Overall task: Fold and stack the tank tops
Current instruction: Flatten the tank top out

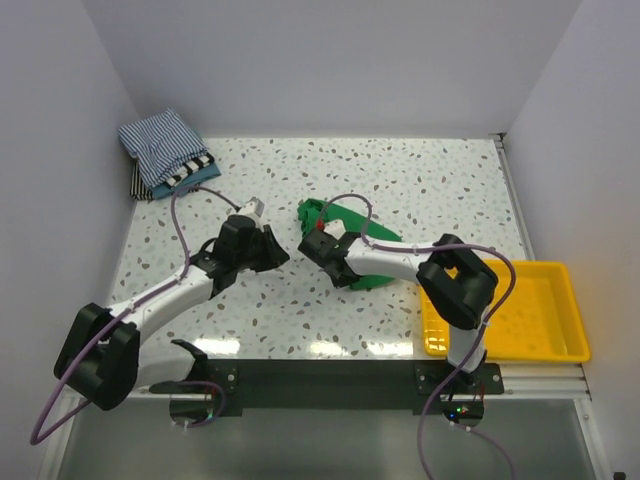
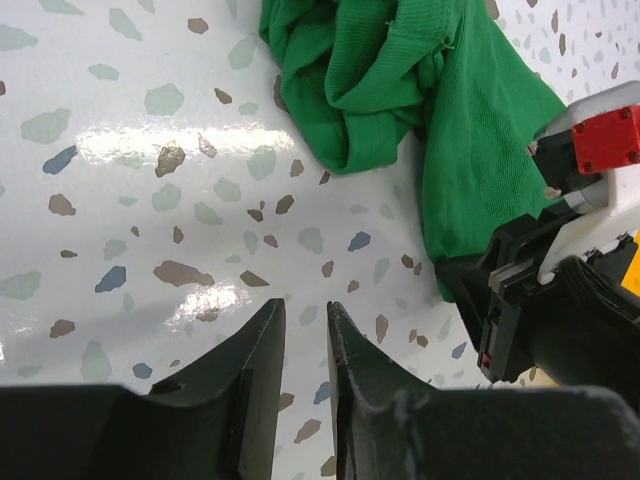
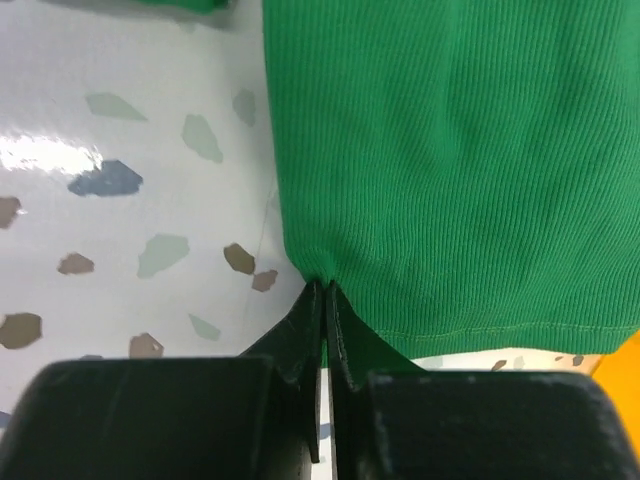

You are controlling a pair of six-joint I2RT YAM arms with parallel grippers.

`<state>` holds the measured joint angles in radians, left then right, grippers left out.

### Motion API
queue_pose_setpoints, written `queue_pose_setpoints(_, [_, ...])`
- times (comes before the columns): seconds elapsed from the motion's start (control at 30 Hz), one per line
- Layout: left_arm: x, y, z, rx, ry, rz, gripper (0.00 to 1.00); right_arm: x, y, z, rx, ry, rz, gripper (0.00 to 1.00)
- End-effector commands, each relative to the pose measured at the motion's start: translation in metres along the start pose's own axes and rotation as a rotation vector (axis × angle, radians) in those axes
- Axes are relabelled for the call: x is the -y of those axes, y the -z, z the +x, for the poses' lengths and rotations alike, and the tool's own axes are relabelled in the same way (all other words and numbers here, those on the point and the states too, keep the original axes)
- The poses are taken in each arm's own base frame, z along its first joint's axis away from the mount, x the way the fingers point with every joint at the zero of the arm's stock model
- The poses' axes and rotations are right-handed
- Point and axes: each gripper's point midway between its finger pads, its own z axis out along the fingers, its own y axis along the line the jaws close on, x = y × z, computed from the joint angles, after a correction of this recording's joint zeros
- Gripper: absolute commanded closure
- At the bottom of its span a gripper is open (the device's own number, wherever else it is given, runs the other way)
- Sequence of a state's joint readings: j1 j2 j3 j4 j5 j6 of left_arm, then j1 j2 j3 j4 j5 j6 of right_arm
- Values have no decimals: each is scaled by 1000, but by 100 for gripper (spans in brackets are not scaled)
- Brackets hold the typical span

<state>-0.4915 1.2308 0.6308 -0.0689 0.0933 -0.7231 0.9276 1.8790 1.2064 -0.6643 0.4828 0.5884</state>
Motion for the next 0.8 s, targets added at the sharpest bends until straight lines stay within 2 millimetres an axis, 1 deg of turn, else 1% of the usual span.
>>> queue_pose_setpoints(0.0, [5, 8, -6, 44, -2, 25, 71, 0, 1, -14, 15, -11, 39, 100])
queue_pose_setpoints(0.03, [3, 9, -7, 50, 1, 18, 71, -6, 8, -31, 40, -16, 17, 100])
queue_pose_setpoints(0.07, [-1, 10, -7, 55, 3, 6, 71, -14, 15, -39, 44, -18, -19, 100])
queue_pose_setpoints(0.1, [-5, 14, -11, 70, 16, -2, 71, -19, 21, -47, 49, -19, -51, 100])
queue_pose_setpoints(0.13, [-8, 16, -13, 76, 25, -3, 71, -32, 38, -72, 94, -29, -115, 100])
queue_pose_setpoints(0.17, [-15, 17, -12, 70, 36, -15, 71, -47, 52, -80, 92, -33, -201, 100])
queue_pose_setpoints(0.2, [-24, 21, -20, 94, 52, -36, 71, -53, 67, -91, 108, -37, -248, 100])
queue_pose_setpoints(0.23, [-28, 23, -24, 104, 52, -48, 71, -63, 94, -119, 166, -57, -320, 100])
queue_pose_setpoints(0.27, [-33, 26, -27, 114, 57, -70, 71, -70, 116, -129, 199, -58, -369, 100])
queue_pose_setpoints(0.3, [-37, 30, -33, 138, 62, -80, 71, -73, 135, -135, 214, -53, -408, 100])
queue_pose_setpoints(0.33, [-38, 33, -38, 153, 66, -87, 71, -76, 163, -151, 266, -67, -459, 100])
queue_pose_setpoints(0.37, [-37, 36, -41, 166, 68, -86, 71, -70, 186, -158, 303, -85, -500, 100])
queue_pose_setpoints(0.43, [-37, 38, -44, 176, 76, -88, 71, -62, 208, -159, 340, -116, -544, 100])
queue_pose_setpoints(0.47, [-36, 38, -45, 177, 78, -82, 71, -41, 230, -163, 393, -156, -551, 100])
queue_pose_setpoints(0.5, [-35, 37, -45, 174, 78, -80, 71, -26, 233, -163, 418, -195, -517, 100])
queue_pose_setpoints(0.53, [-35, 36, -45, 174, 83, -80, 71, -11, 213, -150, 391, -219, -463, 100])
queue_pose_setpoints(0.57, [-35, 33, -44, 168, 86, -75, 71, 15, 229, -150, 439, -280, -471, 100])
queue_pose_setpoints(0.6, [-34, 31, -43, 162, 87, -68, 71, 25, 198, -124, 370, -301, -424, 100])
queue_pose_setpoints(0.63, [-33, 29, -42, 153, 87, -61, 71, 52, 182, -118, 355, -370, -386, 100])
queue_pose_setpoints(0.67, [-30, 25, -38, 131, 87, -41, 71, 64, 170, -109, 346, -408, -371, 100])
queue_pose_setpoints(0.7, [-30, 23, -36, 120, 87, -34, 72, 80, 167, -96, 344, -449, -363, 100])
queue_pose_setpoints(0.73, [-31, 21, -31, 106, 96, -29, 72, 87, 132, -60, 255, -446, -297, 100])
queue_pose_setpoints(0.77, [-29, 18, -27, 90, 93, -8, 72, 88, 120, -42, 218, -452, -287, 100])
